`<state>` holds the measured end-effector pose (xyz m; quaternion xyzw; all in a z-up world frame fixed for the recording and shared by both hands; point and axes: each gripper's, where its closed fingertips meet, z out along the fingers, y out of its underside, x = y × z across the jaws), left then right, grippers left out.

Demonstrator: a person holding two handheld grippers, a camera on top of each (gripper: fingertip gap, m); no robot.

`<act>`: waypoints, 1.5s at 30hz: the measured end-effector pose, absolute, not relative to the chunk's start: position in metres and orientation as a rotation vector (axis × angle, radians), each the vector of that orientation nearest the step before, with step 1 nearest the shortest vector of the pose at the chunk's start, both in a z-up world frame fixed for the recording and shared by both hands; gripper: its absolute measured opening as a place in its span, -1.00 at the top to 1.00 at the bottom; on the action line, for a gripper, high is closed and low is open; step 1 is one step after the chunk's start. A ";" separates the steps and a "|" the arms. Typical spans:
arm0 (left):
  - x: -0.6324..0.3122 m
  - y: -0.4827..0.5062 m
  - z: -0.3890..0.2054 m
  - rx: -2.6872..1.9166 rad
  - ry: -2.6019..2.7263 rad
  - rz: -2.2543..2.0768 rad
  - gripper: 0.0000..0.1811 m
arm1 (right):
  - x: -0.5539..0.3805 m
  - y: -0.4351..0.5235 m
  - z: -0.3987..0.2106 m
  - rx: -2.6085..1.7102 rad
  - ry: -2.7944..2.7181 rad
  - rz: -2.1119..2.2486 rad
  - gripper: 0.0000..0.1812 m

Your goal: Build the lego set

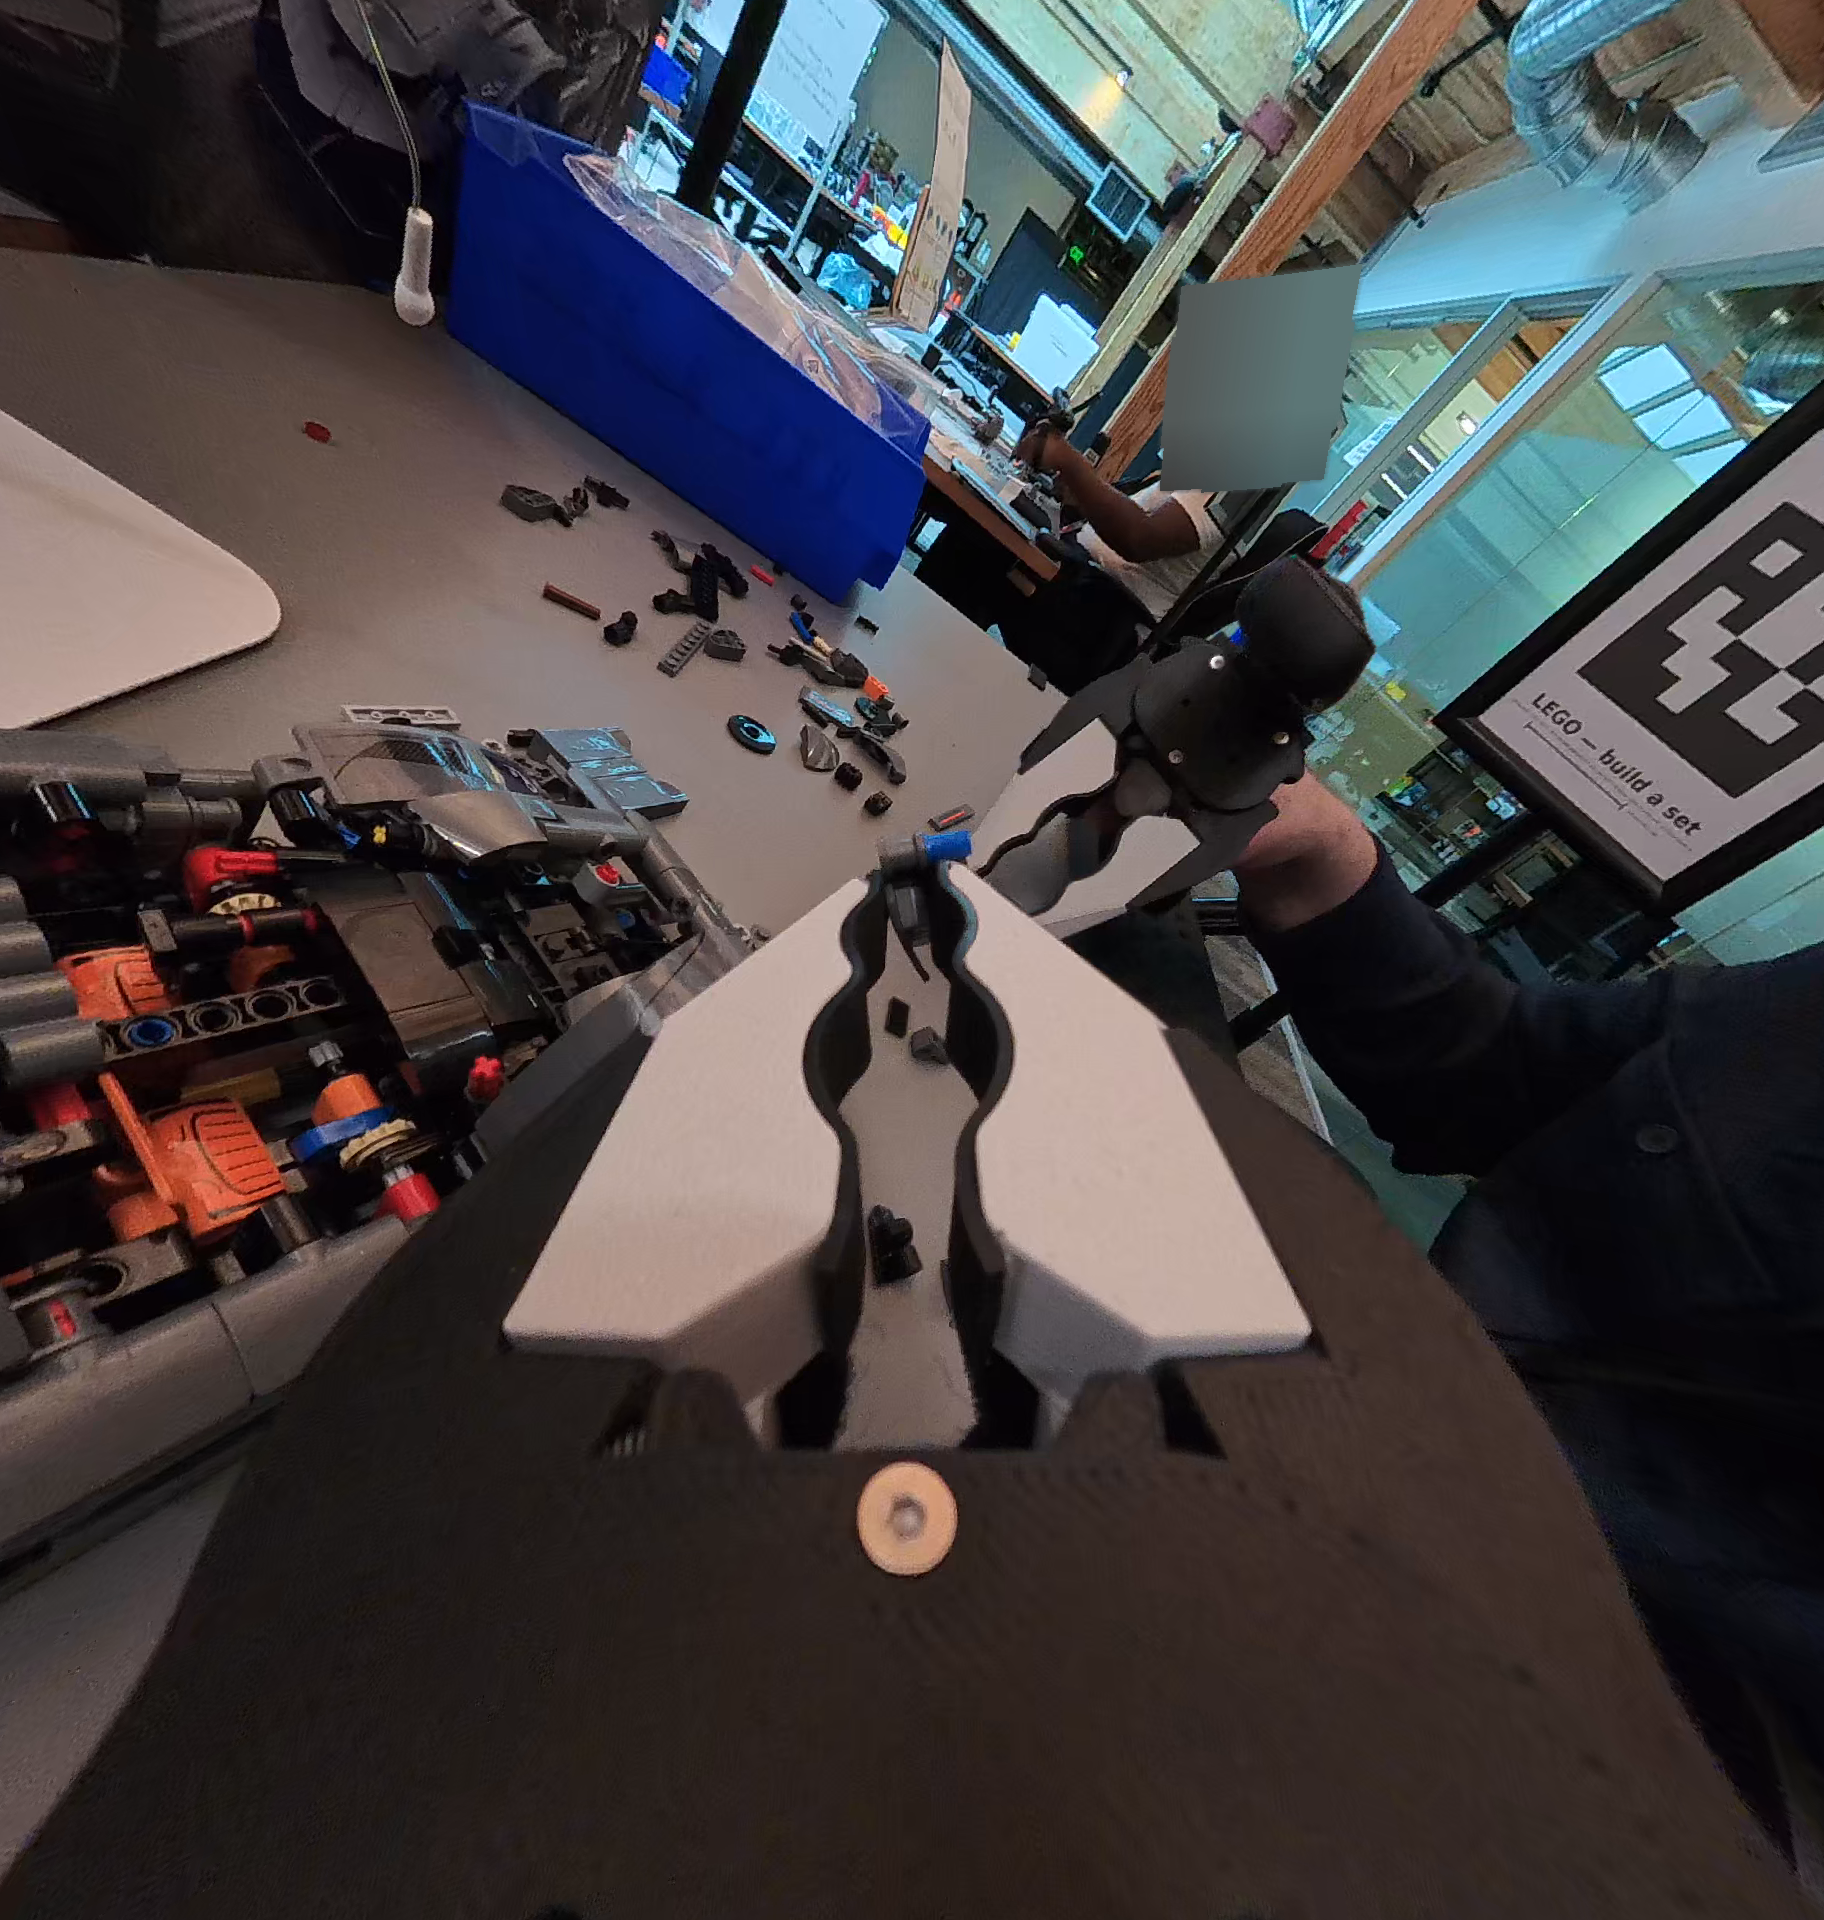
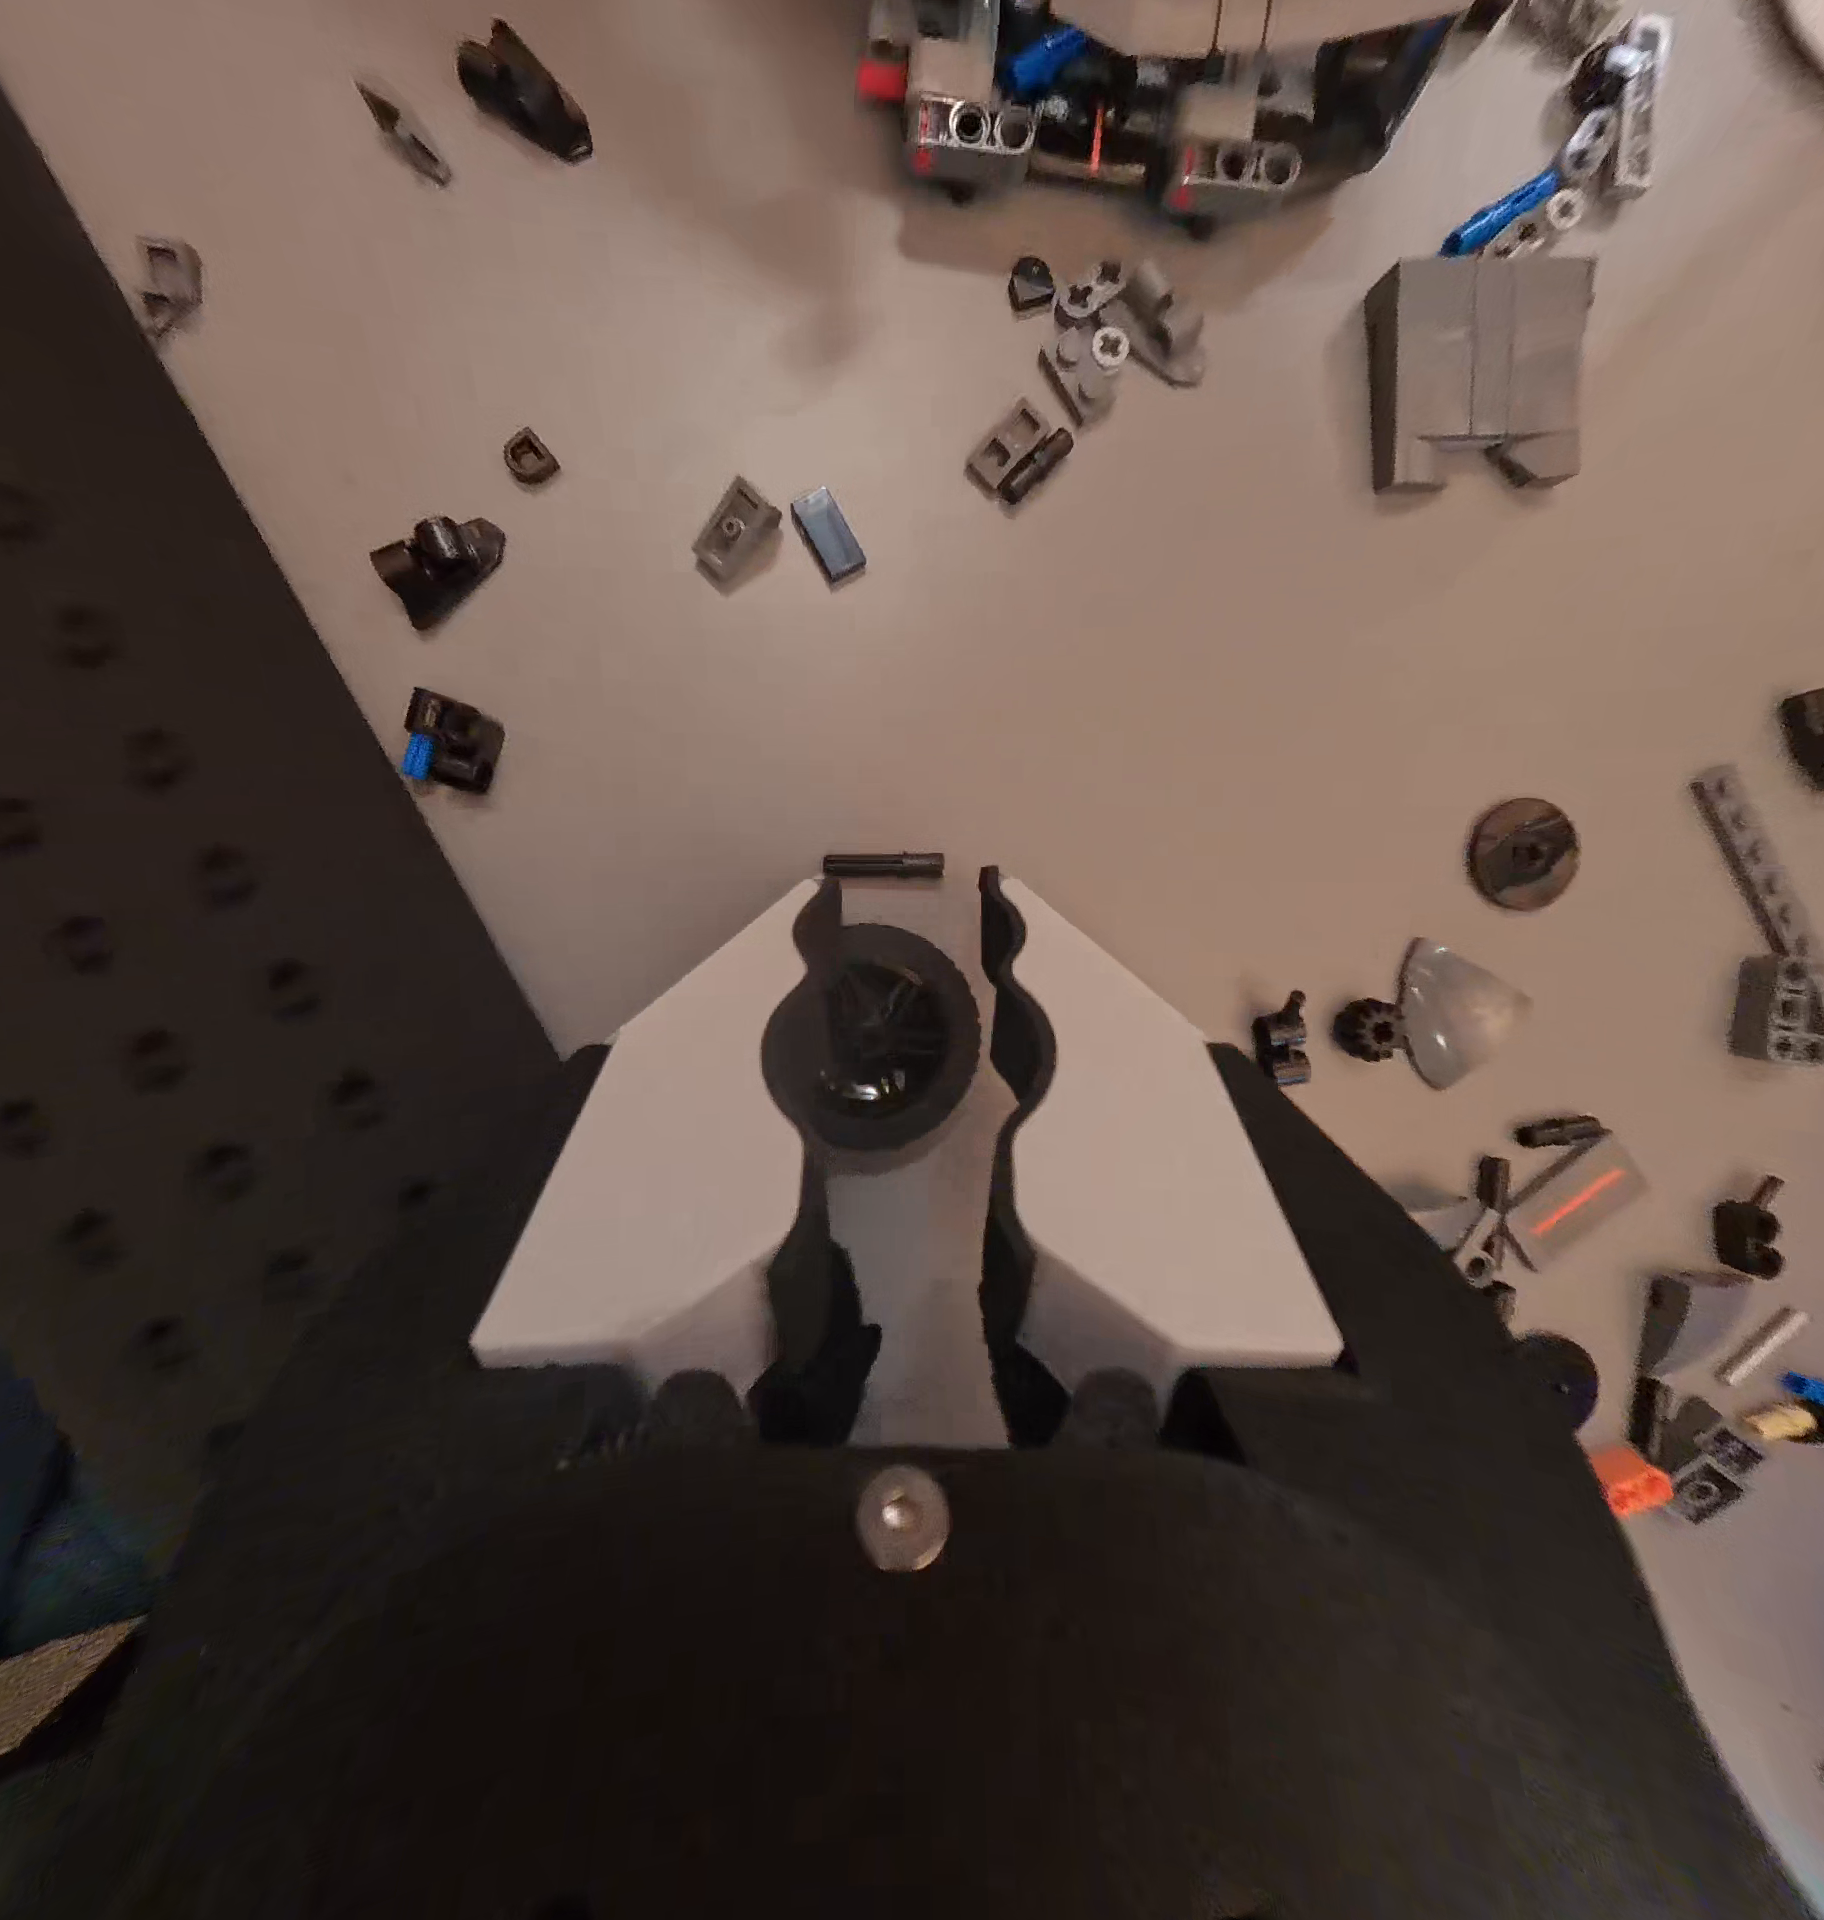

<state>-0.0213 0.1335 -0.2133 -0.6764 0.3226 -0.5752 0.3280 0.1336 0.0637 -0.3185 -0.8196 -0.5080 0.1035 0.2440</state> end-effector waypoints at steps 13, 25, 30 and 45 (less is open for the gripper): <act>-0.021 0.135 -0.215 -1.784 0.833 -1.482 0.94 | 0.119 0.062 -0.325 -2.360 -1.243 0.264 0.79; -0.026 0.139 -0.213 -1.785 0.823 -1.471 0.94 | 0.125 0.062 -0.304 -2.281 -1.174 0.336 0.85; -0.023 0.137 -0.215 -1.797 0.841 -1.469 0.94 | 0.135 0.056 -0.307 -2.356 -1.140 0.372 0.76; -0.029 0.115 -0.227 -1.965 0.917 -1.626 0.95 | 0.106 0.051 -0.318 -2.249 -1.450 0.401 1.00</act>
